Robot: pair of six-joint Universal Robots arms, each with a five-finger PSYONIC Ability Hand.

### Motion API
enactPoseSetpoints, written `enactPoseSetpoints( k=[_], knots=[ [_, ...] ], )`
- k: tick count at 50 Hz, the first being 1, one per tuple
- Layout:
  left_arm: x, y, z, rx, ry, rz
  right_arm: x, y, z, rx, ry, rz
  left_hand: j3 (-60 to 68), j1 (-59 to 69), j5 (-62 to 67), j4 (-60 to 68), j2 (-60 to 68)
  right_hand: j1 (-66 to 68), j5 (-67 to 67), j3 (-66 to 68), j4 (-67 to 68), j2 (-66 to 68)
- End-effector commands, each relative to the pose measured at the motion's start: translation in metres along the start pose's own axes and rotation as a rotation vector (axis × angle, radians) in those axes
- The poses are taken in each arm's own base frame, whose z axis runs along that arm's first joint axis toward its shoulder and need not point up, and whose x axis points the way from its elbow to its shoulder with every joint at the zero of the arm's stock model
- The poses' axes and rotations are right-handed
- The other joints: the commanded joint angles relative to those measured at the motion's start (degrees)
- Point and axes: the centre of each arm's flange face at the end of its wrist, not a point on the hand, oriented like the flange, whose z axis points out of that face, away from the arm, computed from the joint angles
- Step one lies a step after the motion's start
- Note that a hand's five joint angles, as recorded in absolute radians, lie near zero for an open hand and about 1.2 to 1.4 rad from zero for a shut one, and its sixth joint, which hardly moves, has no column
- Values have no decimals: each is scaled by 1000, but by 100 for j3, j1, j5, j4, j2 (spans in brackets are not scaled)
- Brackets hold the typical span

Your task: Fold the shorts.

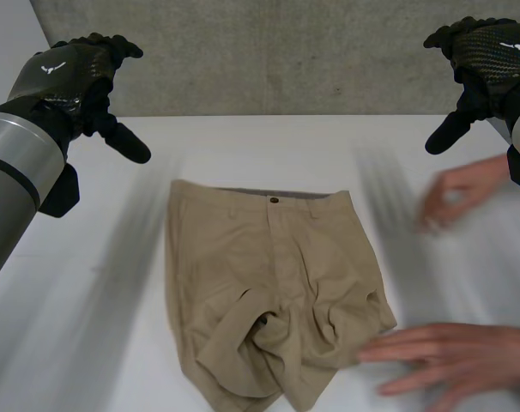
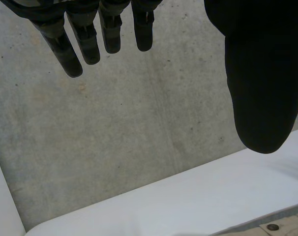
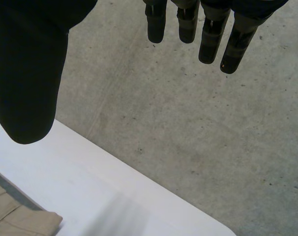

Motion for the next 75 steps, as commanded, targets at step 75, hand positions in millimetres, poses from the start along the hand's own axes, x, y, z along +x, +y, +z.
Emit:
enactPoseSetpoints(
  k=[75],
  knots=[
    [-26, 205, 127, -481, -8, -485, -45, 92, 9, -179, -227, -352, 2011, 1928, 1994, 2044, 2050, 221, -342, -209, -322, 27]
  ],
)
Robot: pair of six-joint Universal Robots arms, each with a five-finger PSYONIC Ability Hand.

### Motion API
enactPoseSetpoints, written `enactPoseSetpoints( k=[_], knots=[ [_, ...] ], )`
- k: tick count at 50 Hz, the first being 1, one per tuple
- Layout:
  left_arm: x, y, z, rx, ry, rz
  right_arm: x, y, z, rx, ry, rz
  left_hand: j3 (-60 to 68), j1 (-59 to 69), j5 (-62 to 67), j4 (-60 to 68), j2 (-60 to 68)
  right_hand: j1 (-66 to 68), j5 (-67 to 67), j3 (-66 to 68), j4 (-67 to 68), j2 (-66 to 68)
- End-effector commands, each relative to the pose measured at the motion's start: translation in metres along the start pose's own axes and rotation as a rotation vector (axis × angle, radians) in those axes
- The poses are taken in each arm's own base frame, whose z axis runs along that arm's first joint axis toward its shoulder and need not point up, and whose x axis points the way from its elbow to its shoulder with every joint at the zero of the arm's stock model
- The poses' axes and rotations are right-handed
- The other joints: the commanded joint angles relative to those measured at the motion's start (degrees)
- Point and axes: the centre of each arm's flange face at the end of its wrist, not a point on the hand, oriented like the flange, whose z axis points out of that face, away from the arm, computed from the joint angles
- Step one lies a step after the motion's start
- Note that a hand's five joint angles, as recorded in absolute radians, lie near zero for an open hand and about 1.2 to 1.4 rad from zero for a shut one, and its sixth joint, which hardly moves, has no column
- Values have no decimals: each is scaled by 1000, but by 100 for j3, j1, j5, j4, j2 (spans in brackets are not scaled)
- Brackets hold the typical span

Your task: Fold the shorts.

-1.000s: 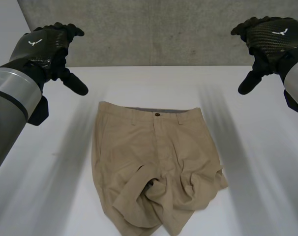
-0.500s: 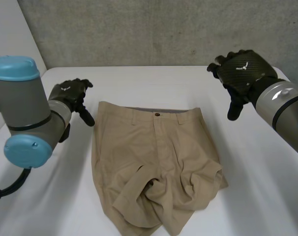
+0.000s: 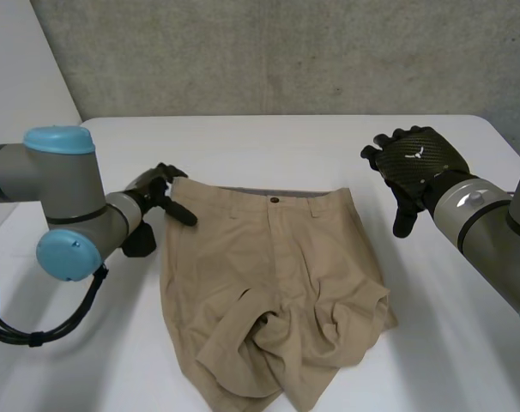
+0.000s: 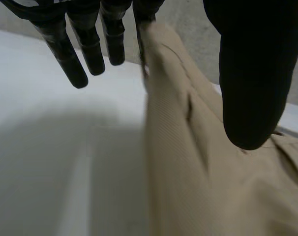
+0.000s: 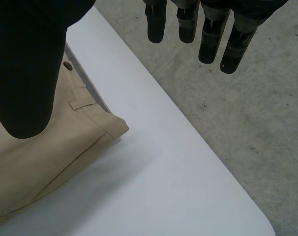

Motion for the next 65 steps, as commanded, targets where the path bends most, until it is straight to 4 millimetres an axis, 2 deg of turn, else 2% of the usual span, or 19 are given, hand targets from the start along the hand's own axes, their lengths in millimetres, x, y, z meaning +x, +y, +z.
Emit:
enactPoseSetpoints(
  k=[1, 3, 6, 9, 13, 18, 21, 22, 29, 33, 36, 46, 51, 54, 55, 57, 59, 63, 65],
  knots=[
    [4, 4, 3, -33, 38, -27, 0, 0, 0, 0, 0, 1, 1750, 1742, 1725, 1721, 1732, 221, -342, -209, -322, 27],
    [3, 1, 6, -16, 29, -26, 0, 0, 0, 0, 0, 3, 4631, 4623, 4606, 4602, 4613, 221, -342, -209, -322, 27],
    [3, -9, 5, 35, -3, -13, 0, 0, 0, 0, 0, 3, 6120, 6112, 6095, 6091, 6102, 221, -342, -209, -322, 27],
    [6, -22, 2, 88, -13, -1, 0, 0, 0, 0, 0, 3, 6125, 6117, 6100, 6096, 6107, 221, -342, -209, -322, 27],
    [30, -51, -16, 179, 53, 43, 0, 0, 1, 6, 4, 2, 6125, 6117, 6100, 6096, 6107, 221, -342, -209, -322, 27],
    [66, -86, -53, 286, 157, 119, 1, -1, 1, 13, 8, 3, 6125, 6117, 6100, 6096, 6107, 221, -342, -209, -322, 27],
    [81, -100, -69, 337, 200, 147, 3, -2, 2, 17, 16, 7, 6125, 6117, 6100, 6096, 6107, 221, -342, -209, -322, 27],
    [90, -113, -79, 386, 228, 160, 3, -2, 2, 17, 16, 7, 6125, 6117, 6100, 6096, 6107, 221, -342, -209, -322, 27],
    [122, -169, -121, 644, 348, 191, 9, -6, 3, 27, 31, 71, 6125, 6117, 6100, 6096, 6107, 221, -342, -209, -322, 27],
    [136, -184, -140, 703, 400, 202, 14, -4, 4, 22, 44, 80, 6125, 6117, 6100, 6096, 6107, 221, -342, -209, -322, 27],
    [142, -186, -148, 708, 440, 214, 16, -3, 4, 20, 50, 83, 6125, 6117, 6100, 6096, 6107, 221, -342, -209, -322, 27],
    [143, -186, -150, 710, 440, 214, 17, -4, 4, 22, 53, 78, 6125, 6117, 6100, 6096, 6107, 221, -342, -209, -322, 27],
    [148, -172, -156, 652, 453, 214, 18, -6, 3, 27, 56, 77, 6125, 6117, 6100, 6096, 6107, 221, -342, -209, -322, 27],
    [162, -152, -175, 601, 501, 219, 20, -6, 4, 30, 60, 77, 6125, 6117, 6100, 6096, 6107, 221, -342, -209, -322, 27],
    [170, -145, -188, 590, 532, 222, 21, -7, 4, 32, 63, 77, 6125, 6117, 6100, 6096, 6107, 221, -342, -209, -322, 27],
    [177, -140, -203, 588, 567, 227, 23, -7, 5, 32, 72, 79, 6125, 6117, 6100, 6096, 6107, 221, -342, -209, -322, 27],
    [186, -140, -227, 602, 625, 240, 29, -5, 6, 29, 88, 82, 6125, 6117, 6100, 6096, 6107, 221, -342, -209, -322, 27],
    [198, -145, -264, 633, 733, 270, 36, -5, 7, 28, 106, 87, 6125, 6117, 6100, 6096, 6107, 221, -342, -209, -322, 27],
    [201, -146, -273, 638, 771, 284, 38, -6, 7, 34, 114, 88, 6125, 6117, 6100, 6096, 6107, 221, -342, -209, -322, 27]
  ],
)
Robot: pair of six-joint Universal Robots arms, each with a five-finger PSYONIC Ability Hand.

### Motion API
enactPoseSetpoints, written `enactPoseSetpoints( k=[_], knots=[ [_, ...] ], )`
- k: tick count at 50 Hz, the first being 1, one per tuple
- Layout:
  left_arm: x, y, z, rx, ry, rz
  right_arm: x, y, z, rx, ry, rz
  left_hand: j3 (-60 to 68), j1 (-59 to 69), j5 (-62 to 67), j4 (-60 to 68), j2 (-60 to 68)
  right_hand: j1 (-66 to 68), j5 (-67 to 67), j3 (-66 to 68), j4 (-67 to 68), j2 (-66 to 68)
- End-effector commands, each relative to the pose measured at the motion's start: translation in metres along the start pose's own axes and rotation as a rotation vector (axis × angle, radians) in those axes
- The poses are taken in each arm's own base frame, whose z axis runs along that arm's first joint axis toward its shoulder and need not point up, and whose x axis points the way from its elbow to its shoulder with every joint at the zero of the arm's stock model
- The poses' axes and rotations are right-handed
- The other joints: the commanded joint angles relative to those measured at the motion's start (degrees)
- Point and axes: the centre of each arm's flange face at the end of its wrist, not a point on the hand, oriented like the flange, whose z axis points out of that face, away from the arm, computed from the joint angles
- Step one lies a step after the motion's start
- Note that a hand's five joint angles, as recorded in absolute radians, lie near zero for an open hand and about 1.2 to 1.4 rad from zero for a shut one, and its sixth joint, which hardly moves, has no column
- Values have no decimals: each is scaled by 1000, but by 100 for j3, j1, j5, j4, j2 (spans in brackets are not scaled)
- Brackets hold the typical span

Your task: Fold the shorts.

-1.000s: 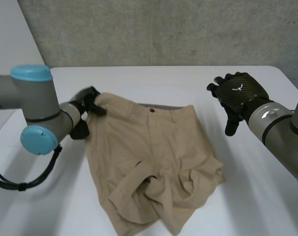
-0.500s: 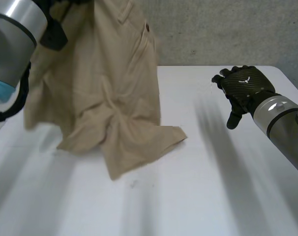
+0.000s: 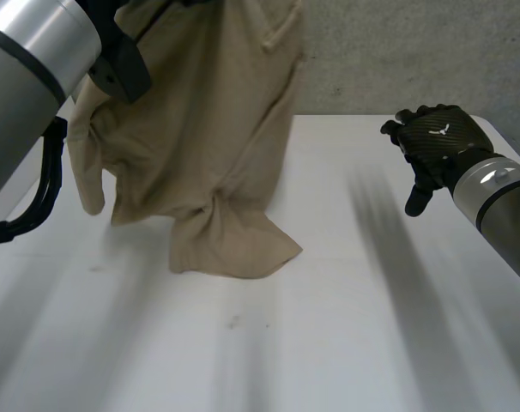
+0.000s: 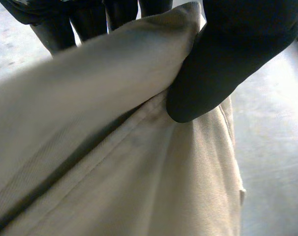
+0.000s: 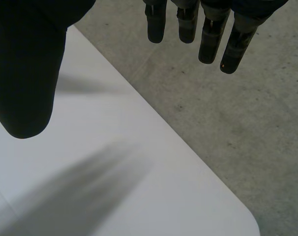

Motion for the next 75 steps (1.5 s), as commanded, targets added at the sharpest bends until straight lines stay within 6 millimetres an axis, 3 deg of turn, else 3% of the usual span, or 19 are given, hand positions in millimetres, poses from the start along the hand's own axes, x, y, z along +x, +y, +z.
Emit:
enactPoseSetpoints(
  k=[1, 7, 15, 16, 19, 20, 23, 28, 30, 31, 33, 36, 43, 51, 59, 64, 70, 74, 75],
  knots=[
    [45, -41, -26, 57, 201, 12, 12, -1, 3, 3, 35, 6, 1176, 1957, 1617, 1155, 1156, 221, -342, -209, -322, 27],
    [39, -34, -18, 41, 197, 22, 14, -2, 2, 5, 42, 8, 1176, 1957, 1617, 1155, 1156, 221, -342, -209, -322, 27],
    [-27, 58, 20, -160, 74, 39, 15, -1, 2, 3, 42, 7, 1176, 1957, 1617, 1155, 1156, 221, -342, -209, -322, 27],
    [-40, 80, 26, -200, 55, 64, 15, -1, 2, 5, 43, 7, 1176, 1957, 1617, 1155, 1156, 221, -342, -209, -322, 27],
    [-56, 111, 36, -249, 38, 112, 15, -1, 2, 3, 42, 7, 1176, 1957, 1617, 1155, 1156, 221, -342, -209, -322, 27],
    [-65, 132, 41, -277, 33, 144, 15, -1, 2, 3, 42, 7, 1176, 1957, 1617, 1155, 1156, 221, -342, -209, -322, 27],
    [-83, 162, 55, -291, 17, 205, 14, 0, 3, -1, 40, 8, 1176, 1957, 1617, 1155, 1156, 221, -342, -209, -322, 27],
    [-106, 190, 75, -236, -27, 266, 13, 2, 2, -5, 35, 7, 1095, 1876, 1536, 1074, 1075, 221, -342, -209, -322, 27],
    [-111, 195, 80, -210, -36, 275, 13, 2, 2, -6, 34, 7, -226, 555, 214, -248, -247, 221, -342, -209, -322, 27],
    [-116, 198, 83, -191, -45, 282, 12, 2, 2, -7, 33, 7, -2699, -1918, -2258, -2720, -2719, 221, -342, -209, -322, 27],
    [-118, 199, 84, -175, -54, 287, 12, 2, 2, -8, 33, 7, -5537, -4756, -5096, -5558, -5557, 221, -342, -209, -322, 27],
    [-121, 202, 80, -172, -82, 290, 12, 2, 2, -7, 32, 4, -5824, -5043, -5383, -5845, -5844, 221, -342, -209, -322, 27],
    [-112, 186, 68, -160, -89, 294, 12, 2, 2, -6, 32, -1, -5824, -5043, -5383, -5845, -5844, 221, -342, -209, -322, 27],
    [-83, 174, 19, -278, -143, 265, 8, 4, 6, 1, 7, -33, -5802, -5021, -5362, -5824, -5822, 221, -342, -209, -322, 27],
    [-25, 197, -54, -528, -163, 225, 8, 23, 31, 37, -47, -275, -5718, -4937, -5278, -5740, -5738, 221, -342, -209, -322, 27],
    [8, 211, -84, -623, -159, 238, 7, 48, 61, 44, -86, -492, -5718, -4937, -5277, -5740, -5738, 221, -342, -209, -322, 27],
    [38, 223, -111, -678, -138, 256, 8, 78, 94, 6, -111, -512, -5685, -4904, -5244, -5706, -5705, 221, -342, -209, -322, 27],
    [51, 228, -122, -692, -122, 270, 1, 91, 105, 15, -168, -491, -5600, -4819, -5160, -5622, -5620, 221, -342, -209, -322, 27],
    [58, 240, -132, -725, -110, 288, 0, 93, 105, 18, -181, -486, -5517, -4736, -5076, -5539, -5537, 221, -342, -209, -322, 27]
  ],
)
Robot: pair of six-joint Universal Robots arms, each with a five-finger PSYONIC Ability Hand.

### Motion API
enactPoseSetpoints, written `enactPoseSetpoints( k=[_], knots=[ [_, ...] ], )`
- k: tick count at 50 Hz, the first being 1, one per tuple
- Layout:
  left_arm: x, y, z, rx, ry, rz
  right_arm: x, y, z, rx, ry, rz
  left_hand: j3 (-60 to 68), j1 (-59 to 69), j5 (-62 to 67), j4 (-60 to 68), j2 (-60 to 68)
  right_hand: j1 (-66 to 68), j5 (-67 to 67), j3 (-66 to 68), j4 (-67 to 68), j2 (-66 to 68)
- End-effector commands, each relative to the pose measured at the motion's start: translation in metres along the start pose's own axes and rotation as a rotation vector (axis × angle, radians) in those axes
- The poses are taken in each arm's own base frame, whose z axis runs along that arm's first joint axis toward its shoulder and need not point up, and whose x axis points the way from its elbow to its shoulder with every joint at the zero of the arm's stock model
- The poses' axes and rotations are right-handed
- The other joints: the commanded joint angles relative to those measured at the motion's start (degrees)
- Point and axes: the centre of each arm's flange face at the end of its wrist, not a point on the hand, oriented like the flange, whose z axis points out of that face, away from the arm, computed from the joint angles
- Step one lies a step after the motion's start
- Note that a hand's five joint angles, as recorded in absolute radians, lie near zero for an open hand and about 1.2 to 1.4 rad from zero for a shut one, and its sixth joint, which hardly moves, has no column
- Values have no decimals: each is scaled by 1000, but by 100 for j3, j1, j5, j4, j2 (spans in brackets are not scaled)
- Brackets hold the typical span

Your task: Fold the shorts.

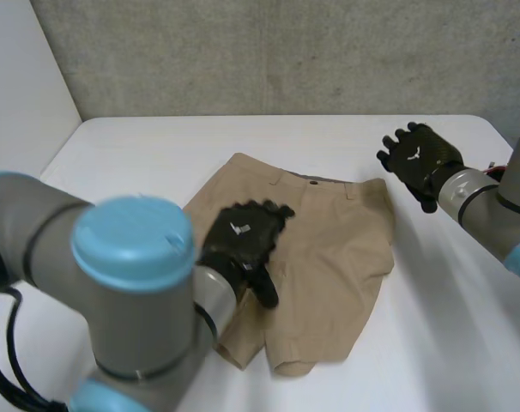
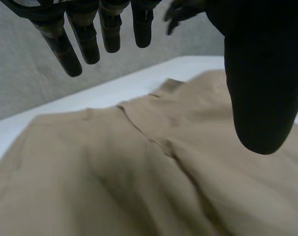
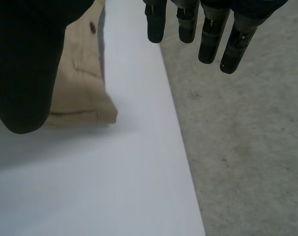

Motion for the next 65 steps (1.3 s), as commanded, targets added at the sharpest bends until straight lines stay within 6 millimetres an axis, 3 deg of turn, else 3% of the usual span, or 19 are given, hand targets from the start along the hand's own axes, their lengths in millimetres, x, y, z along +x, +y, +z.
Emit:
enactPoseSetpoints(
  k=[1, 7, 17, 21, 22, 24, 26, 30, 34, 39, 46, 48, 49, 53, 59, 63, 65],
  knots=[
    [33, 31, -14, -57, 26, 54, -19, 18, 21, 23, -85, 43, 117, 224, 61, 163, 175, 221, -342, -209, -322, 27],
    [34, 55, -10, -118, -15, 89, -28, 21, 19, 56, -182, 159, 285, 391, 229, 331, 342, 565, 3, 136, 23, 371],
    [33, 64, -8, -139, -25, 105, -35, 23, 16, 52, -277, 320, 1462, 1568, 1405, 1508, 1519, 1390, 827, 960, 847, 1196],
    [32, 66, -4, -131, -30, 104, -40, 24, 14, 35, -307, 348, 2856, 2962, 2800, 2902, 2913, 2815, 2252, 2385, 2273, 2621],
    [33, 67, -3, -123, -31, 105, -41, 24, 13, 27, -317, 359, 3575, 3682, 3519, 3621, 3633, 5168, 4605, 4738, 4625, 4974],
    [32, 67, -2, -119, -32, 105, -41, 23, 13, 29, -321, 361, 4049, 4155, 3992, 4095, 4106, 6982, 6420, 6552, 6440, 6788],
    [32, 65, 0, -100, -35, 102, -41, 24, 13, 27, -319, 373, 5377, 5483, 5320, 5422, 5434, 7221, 6658, 6791, 6678, 7027],
    [29, 61, 1, -86, -43, 99, -37, 24, 12, 24, -309, 411, 6238, 6344, 6181, 6284, 6295, 7221, 6658, 6791, 6678, 7027],
    [8, 22, 4, 20, -101, 47, -18, 12, 7, 37, -269, 520, 6793, 6900, 6737, 6839, 6851, 7221, 6658, 6791, 6678, 7027],
    [-10, -4, 6, 94, -148, 28, -7, 2, -3, 37, -240, 546, 6793, 6900, 6737, 6839, 6851, 7221, 6658, 6791, 6678, 7027],
    [-68, -40, 12, 165, -306, 41, 10, -22, -33, 21, -254, 571, 6793, 6900, 6737, 6839, 6851, 7221, 6658, 6791, 6678, 7027],
    [-76, -44, 13, 174, -323, 39, 9, -28, -41, 8, -284, 583, 6793, 6900, 6737, 6839, 6851, 7221, 6658, 6791, 6678, 7027],
    [-99, -55, 17, 198, -377, 39, 5, -35, -48, 2, -313, 593, 6793, 6900, 6737, 6839, 6851, 7221, 6658, 6791, 6678, 7027],
    [-132, -71, 25, 235, -418, 55, -13, -67, -59, 34, -382, 651, 6793, 6900, 6737, 6839, 6851, 7221, 6658, 6791, 6678, 7027],
    [-157, -79, 40, 255, -411, 81, -40, -94, -65, 52, -461, 786, 6793, 6900, 6737, 6839, 6851, 7221, 6658, 6791, 6678, 7027],
    [-167, -57, 61, 205, -416, 95, -50, -95, -57, 42, -432, 820, 6793, 6900, 6737, 6839, 6851, 7221, 6658, 6791, 6678, 7027],
    [-173, -47, 71, 189, -426, 104, -58, -86, -43, 10, -364, 825, 6793, 6900, 6737, 6839, 6851, 7221, 6658, 6791, 6678, 7027]
  ],
)
